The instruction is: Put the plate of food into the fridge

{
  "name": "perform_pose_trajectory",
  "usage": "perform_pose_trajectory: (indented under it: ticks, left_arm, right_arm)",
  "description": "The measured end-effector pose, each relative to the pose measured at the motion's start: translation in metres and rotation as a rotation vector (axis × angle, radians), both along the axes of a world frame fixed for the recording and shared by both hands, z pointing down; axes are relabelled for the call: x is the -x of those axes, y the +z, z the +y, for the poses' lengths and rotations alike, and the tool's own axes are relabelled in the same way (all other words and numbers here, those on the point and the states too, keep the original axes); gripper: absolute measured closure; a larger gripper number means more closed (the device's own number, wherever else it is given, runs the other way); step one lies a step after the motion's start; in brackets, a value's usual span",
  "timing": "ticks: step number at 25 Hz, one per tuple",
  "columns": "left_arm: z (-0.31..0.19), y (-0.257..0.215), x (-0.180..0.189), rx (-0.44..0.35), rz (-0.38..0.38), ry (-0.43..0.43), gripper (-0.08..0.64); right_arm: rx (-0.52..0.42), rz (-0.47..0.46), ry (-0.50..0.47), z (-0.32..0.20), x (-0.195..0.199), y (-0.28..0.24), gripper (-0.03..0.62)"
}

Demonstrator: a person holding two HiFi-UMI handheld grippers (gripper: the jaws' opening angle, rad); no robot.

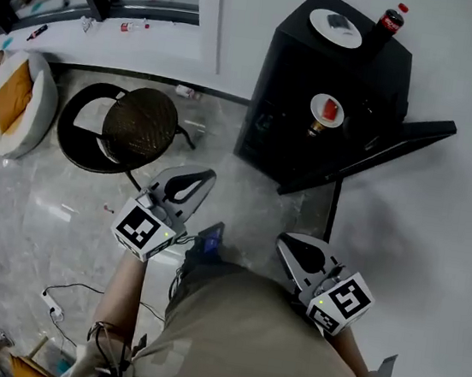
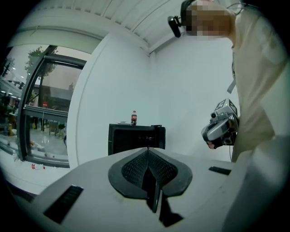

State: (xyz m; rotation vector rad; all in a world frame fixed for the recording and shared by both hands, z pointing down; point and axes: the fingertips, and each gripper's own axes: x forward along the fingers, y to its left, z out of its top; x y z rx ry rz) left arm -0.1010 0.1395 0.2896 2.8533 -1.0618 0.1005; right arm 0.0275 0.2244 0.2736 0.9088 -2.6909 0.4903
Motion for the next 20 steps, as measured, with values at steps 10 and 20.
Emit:
perform_pose_trajectory:
  ticks: [10, 20]
  left_arm:
    - [-0.038, 0.019, -0.027, -0.014, 0.077, 0.178, 0.548]
    - [-0.084, 0.022, -0.069, -0.016, 0.087, 0.267, 0.548]
  right_arm:
    - [0.030, 0.061, 0.027, -0.030, 0.044, 0.013, 0.569]
    - [0.010, 0.056, 0.040, -0.066, 0.039, 0.014, 0.569]
